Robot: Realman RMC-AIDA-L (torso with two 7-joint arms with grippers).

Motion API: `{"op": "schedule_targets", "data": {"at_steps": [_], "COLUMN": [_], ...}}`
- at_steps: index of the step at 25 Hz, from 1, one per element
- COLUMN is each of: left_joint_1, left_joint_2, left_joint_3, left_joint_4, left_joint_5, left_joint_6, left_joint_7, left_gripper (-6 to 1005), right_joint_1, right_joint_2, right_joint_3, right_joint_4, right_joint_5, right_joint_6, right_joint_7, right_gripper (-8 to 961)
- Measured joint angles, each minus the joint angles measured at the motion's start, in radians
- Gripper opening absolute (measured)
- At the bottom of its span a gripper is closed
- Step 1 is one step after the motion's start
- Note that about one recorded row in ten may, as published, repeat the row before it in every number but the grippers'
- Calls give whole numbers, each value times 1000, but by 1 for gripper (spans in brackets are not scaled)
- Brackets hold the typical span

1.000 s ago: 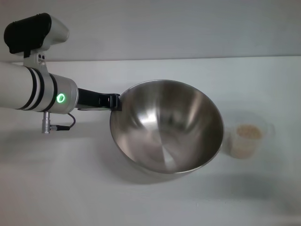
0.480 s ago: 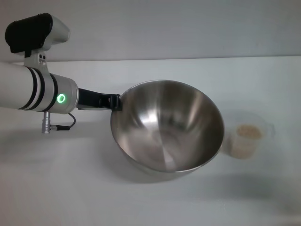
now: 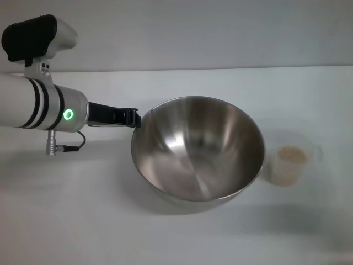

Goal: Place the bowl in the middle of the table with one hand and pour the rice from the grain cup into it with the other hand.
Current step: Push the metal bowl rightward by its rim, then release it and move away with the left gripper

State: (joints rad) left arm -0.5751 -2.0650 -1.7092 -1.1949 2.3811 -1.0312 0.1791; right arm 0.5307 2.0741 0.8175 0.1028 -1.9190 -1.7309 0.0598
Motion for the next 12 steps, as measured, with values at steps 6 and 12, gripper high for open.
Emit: {"op": "schedule_targets", "data": {"at_steps": [6, 12], "left_joint_1": [21, 154], "left_joint_2": [0, 0], "left_joint_3": [-29, -50], "left_joint_4": [-50, -208], "left_joint_5": [-1, -2], "left_joint_6": [2, 290], "left_joint_7": [16, 77], "left_gripper": [100, 110], "right_joint_1": [-1, -1], "right_joint_2": [1, 1], "right_joint_3": [0, 3], "right_joint_4": [-2, -7], "right_joint_5": [0, 3], "right_joint_6": [-5, 1], "right_joint_7": [0, 0], "right_gripper": [568, 567]}}
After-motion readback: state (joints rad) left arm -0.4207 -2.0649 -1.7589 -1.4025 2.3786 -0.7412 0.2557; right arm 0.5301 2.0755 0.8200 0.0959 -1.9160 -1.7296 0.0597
